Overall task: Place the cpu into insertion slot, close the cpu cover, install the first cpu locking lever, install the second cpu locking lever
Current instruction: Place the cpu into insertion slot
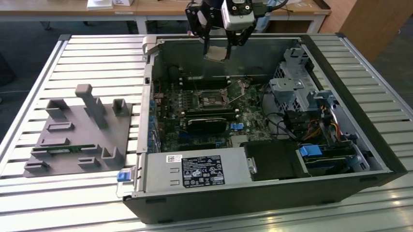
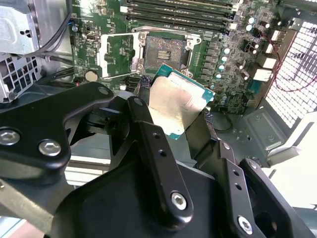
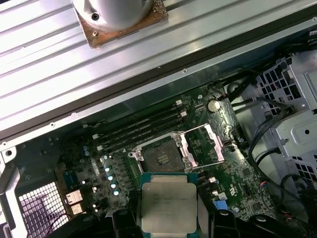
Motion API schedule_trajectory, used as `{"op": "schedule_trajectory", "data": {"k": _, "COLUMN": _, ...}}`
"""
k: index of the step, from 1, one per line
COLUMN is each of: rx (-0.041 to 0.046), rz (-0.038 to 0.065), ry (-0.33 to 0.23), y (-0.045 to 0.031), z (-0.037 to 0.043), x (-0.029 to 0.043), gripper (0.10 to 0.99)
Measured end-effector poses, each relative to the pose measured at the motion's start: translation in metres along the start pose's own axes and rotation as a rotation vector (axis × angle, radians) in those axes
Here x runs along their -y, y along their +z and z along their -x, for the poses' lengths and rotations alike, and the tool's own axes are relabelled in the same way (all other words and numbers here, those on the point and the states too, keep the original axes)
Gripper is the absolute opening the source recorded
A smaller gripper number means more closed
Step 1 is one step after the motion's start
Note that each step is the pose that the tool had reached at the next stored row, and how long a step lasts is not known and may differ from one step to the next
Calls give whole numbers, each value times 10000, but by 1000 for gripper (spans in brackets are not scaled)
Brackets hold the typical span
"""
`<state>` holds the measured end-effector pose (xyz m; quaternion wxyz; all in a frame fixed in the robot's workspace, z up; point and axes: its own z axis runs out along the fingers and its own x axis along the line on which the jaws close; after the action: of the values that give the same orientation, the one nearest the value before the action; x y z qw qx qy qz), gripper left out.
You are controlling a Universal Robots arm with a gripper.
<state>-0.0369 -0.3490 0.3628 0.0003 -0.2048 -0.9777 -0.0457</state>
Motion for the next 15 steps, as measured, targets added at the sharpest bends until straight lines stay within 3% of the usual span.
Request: {"op": "schedule_trajectory", "data": {"k": 15, "rx": 37, "rz": 8, "ry": 416, "y": 0, "z": -4, "x": 2, "gripper": 537}}
